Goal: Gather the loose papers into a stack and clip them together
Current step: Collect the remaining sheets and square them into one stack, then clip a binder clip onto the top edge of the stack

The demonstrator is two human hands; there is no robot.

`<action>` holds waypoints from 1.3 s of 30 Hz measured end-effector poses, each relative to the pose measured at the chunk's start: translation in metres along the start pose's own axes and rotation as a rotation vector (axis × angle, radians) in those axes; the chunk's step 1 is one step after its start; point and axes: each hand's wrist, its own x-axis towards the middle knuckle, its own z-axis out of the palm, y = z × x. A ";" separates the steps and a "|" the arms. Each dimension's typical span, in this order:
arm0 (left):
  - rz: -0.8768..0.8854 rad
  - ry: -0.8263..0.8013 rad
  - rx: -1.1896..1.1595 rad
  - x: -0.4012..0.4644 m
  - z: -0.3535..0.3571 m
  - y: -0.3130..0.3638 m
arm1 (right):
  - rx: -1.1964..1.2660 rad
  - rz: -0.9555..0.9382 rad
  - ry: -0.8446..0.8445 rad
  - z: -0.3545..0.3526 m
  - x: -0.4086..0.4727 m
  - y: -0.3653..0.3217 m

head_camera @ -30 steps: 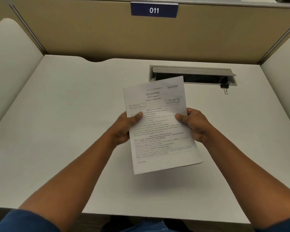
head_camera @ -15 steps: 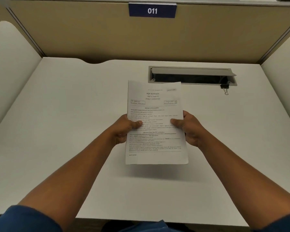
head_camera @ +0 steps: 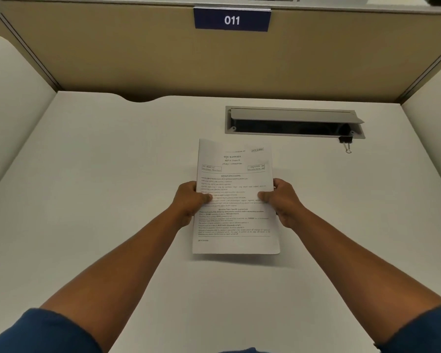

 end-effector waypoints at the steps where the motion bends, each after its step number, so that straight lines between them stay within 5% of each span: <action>1: 0.015 0.018 0.022 0.002 0.002 0.000 | -0.017 -0.005 0.013 0.001 0.004 0.000; 16: 0.190 0.202 0.283 0.034 0.012 -0.024 | -0.244 -0.111 0.101 0.007 0.039 0.022; 24: 0.219 0.263 0.434 0.034 0.018 -0.025 | -0.587 -0.183 0.165 0.011 0.040 0.024; 32: 0.320 0.231 0.923 0.037 0.017 -0.028 | -1.088 -0.307 0.150 0.016 0.036 0.032; 39: 0.558 0.066 1.199 0.052 0.014 -0.054 | -1.196 -0.418 0.132 0.019 0.047 0.055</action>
